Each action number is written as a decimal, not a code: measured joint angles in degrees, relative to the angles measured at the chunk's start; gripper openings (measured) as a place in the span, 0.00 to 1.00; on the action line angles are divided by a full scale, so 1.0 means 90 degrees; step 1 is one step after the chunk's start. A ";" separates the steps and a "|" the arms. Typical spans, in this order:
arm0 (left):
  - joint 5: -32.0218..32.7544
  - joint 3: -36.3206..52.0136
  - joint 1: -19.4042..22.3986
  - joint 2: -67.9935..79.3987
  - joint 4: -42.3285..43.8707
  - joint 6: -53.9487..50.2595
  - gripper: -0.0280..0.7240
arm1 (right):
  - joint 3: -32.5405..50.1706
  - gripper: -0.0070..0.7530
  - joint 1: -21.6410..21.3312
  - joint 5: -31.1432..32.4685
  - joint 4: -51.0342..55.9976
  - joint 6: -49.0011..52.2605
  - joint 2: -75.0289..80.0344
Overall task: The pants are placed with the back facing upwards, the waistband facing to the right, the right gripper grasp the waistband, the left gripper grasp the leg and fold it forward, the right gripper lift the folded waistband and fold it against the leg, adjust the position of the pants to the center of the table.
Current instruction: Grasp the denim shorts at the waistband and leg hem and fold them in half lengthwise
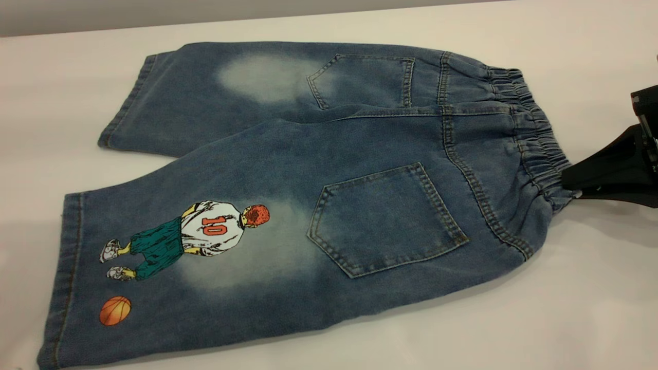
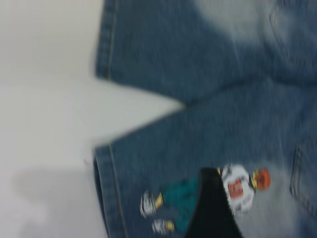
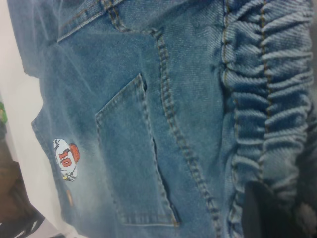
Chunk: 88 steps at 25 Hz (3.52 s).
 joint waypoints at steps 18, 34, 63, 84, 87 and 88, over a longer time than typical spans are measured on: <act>0.0474 0.1288 0.0000 0.0007 0.0067 -0.0669 0.64 | 0.0000 0.04 0.0000 -0.0082 -0.0002 0.0000 0.0000; -0.0500 0.1950 0.0000 0.1430 -0.0026 -0.0859 0.64 | 0.0000 0.04 0.0000 -0.0082 -0.0004 0.0000 0.0000; -0.1926 0.1891 -0.0017 0.4548 -0.0761 0.0335 0.64 | 0.0000 0.04 0.0000 -0.0075 -0.0029 -0.0017 0.0000; -0.1877 0.1578 -0.0297 0.4696 -0.1654 0.1540 0.64 | 0.0000 0.04 0.0000 -0.0054 -0.0067 -0.0017 0.0000; -0.2038 0.1578 -0.0607 0.4696 -0.1648 0.1533 0.64 | 0.0000 0.04 0.0000 -0.0054 -0.0067 -0.0017 0.0000; -0.2067 0.1578 -0.0703 0.4696 -0.1648 0.1515 0.64 | 0.0000 0.04 0.0000 -0.0042 -0.0067 -0.0017 0.0000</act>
